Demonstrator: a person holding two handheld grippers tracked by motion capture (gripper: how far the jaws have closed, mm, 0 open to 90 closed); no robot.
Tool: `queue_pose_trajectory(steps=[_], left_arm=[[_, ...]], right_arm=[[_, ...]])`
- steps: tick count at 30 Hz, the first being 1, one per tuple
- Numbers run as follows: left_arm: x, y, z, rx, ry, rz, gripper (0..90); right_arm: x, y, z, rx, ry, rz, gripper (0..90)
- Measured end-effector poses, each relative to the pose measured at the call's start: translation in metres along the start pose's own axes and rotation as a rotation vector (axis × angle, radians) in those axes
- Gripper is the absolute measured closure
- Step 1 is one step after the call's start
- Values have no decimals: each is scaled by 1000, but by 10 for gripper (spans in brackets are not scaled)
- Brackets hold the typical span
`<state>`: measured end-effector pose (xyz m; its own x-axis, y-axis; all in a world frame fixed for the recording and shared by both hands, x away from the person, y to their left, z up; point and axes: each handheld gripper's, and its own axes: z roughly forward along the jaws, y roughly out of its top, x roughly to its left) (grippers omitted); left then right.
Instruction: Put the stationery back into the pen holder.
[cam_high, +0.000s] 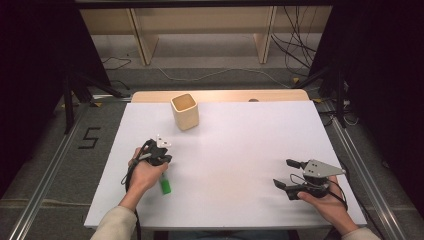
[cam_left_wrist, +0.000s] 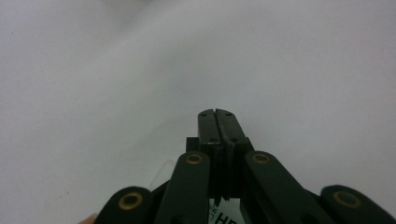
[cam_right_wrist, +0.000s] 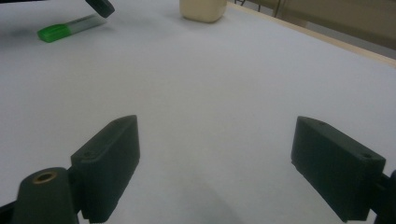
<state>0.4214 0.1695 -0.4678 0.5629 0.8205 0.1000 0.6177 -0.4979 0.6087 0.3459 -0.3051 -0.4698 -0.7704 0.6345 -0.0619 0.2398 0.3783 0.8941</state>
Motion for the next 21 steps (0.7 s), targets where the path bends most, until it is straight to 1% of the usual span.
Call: queue_pose_trajectory(steps=[2, 3, 4, 5, 7, 9, 10, 11, 15, 19, 21], left_arm=[[1, 0, 2, 13, -4, 8, 900], [1, 0, 3, 16, -6, 5, 900], [2, 0, 4, 26, -9, 13, 900], [2, 0, 4, 28, -3, 16, 900], [2, -1, 5, 43, 0, 25, 900], [2, -2, 6, 63, -1, 32, 900], [2, -2, 6, 63, -1, 32, 900], [2, -2, 7, 66, 6, 32, 900], [2, -2, 7, 82, 15, 37, 900], [1, -2, 6, 108, 46, 49, 900], [2, -3, 5, 117, 57, 48, 900]], right_arm=[[1, 0, 0, 0, -1, 2, 163], [1, 0, 0, -1, 0, -1, 163], [1, 0, 0, -1, 0, -1, 163], [1, 0, 0, 1, -1, -7, 163], [1, 0, 0, 3, 2, 2, 162], [1, 0, 1, 4, 0, 1, 163], [1, 0, 1, 4, 0, 1, 163], [1, 0, 1, 3, 1, 4, 163], [1, 0, 0, 1, 1, 2, 163], [1, 0, 0, 0, 3, -3, 162], [1, 0, 0, 4, 3, -5, 162]])
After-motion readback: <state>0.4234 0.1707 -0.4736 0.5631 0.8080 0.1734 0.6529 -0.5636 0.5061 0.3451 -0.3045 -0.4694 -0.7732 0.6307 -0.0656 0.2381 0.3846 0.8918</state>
